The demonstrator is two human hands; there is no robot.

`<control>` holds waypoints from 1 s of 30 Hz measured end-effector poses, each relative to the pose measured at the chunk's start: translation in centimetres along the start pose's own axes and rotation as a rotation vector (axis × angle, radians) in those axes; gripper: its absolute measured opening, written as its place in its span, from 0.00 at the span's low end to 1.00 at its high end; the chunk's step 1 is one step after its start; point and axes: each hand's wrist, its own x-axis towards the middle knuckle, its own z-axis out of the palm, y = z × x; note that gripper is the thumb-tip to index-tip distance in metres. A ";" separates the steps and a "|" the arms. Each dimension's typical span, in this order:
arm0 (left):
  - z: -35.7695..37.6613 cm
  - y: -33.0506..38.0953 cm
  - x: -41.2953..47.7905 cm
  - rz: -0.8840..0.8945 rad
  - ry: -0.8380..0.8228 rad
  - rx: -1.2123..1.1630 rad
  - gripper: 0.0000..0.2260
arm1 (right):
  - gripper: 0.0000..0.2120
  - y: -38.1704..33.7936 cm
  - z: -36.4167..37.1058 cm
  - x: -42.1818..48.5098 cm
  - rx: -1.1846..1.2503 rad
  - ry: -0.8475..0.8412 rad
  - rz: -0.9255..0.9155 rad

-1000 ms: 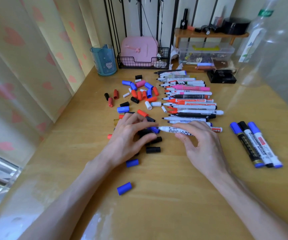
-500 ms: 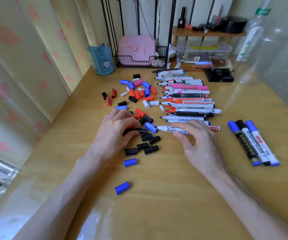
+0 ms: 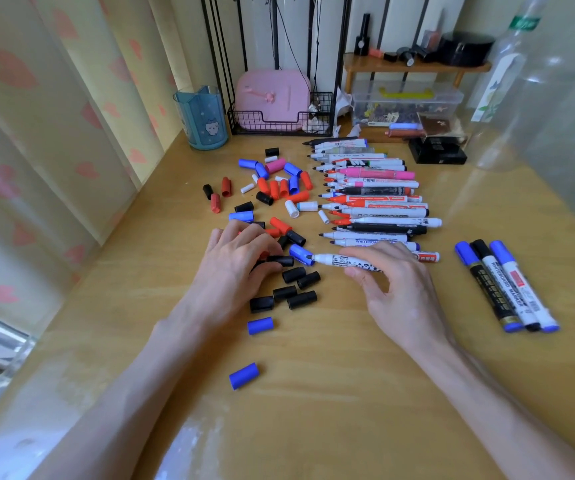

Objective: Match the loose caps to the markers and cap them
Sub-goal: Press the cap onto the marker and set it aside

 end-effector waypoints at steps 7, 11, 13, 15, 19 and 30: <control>-0.9 1.1 -0.4 -0.011 0.009 -0.240 0.06 | 0.11 -0.5 0.0 -0.1 0.044 0.000 -0.044; -0.9 1.6 -0.5 -0.002 -0.049 -0.322 0.06 | 0.11 -0.5 0.1 -0.1 0.060 -0.012 -0.074; -1.0 1.9 -0.5 -0.018 -0.070 -0.393 0.06 | 0.12 -0.6 0.1 -0.1 0.068 -0.017 -0.089; -1.0 2.2 -0.5 -0.009 -0.079 -0.418 0.08 | 0.12 -0.6 0.1 -0.1 0.068 -0.023 -0.108; -1.1 2.4 -0.7 -0.001 -0.077 -0.373 0.08 | 0.12 -0.6 0.0 -0.1 0.057 -0.013 -0.144; -1.7 3.4 -0.8 0.032 0.015 -0.350 0.10 | 0.16 -0.6 0.2 0.0 0.011 0.048 -0.204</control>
